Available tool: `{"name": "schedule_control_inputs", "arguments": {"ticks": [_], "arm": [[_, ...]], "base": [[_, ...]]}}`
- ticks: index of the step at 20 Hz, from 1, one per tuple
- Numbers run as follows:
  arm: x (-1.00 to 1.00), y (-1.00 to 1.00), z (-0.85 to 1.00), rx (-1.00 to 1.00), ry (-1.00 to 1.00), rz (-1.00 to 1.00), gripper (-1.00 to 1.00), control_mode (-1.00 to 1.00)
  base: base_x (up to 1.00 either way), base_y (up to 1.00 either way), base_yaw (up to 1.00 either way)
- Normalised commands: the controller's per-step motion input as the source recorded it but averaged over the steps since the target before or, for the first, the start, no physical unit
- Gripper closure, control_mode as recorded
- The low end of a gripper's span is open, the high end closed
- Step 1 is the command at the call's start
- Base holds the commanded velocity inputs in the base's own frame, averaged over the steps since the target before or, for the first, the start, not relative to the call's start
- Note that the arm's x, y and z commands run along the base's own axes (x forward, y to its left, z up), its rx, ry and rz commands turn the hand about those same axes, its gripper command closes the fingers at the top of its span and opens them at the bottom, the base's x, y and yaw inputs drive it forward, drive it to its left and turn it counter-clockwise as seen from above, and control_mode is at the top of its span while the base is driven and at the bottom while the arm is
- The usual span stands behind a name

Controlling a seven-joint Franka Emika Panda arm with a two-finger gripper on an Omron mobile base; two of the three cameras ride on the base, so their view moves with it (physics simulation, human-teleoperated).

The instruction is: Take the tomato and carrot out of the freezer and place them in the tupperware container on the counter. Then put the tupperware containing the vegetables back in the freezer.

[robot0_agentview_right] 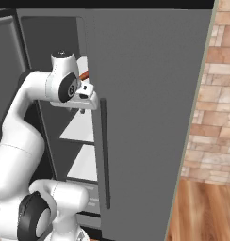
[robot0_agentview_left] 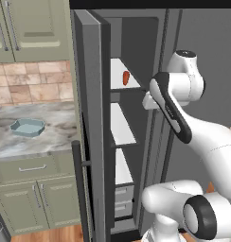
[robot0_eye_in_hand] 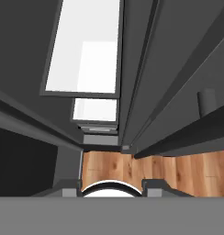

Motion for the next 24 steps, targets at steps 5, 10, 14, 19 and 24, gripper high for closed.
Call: {"name": "schedule_control_inputs", "arguments": {"ticks": [5,10,14,19,24], "arm": [[-0.21,0.0,0.03,0.0,-0.05,0.0,-1.0,-1.0],[-0.44,0.0,0.33,0.0,-0.09,0.0,-1.0,-1.0],[-0.56,0.0,0.38,0.0,0.0,0.0,-1.0,-1.0],[-0.63,0.0,0.24,0.0,0.0,0.0,-1.0,-1.0],[-0.76,0.0,0.19,0.01,0.0,-0.03,-1.0,-1.0]], "base": [[0.0,0.0,0.0],[0.0,0.0,0.0],[0.0,0.0,0.0],[0.0,0.0,0.0],[0.0,0.0,0.0]]}}
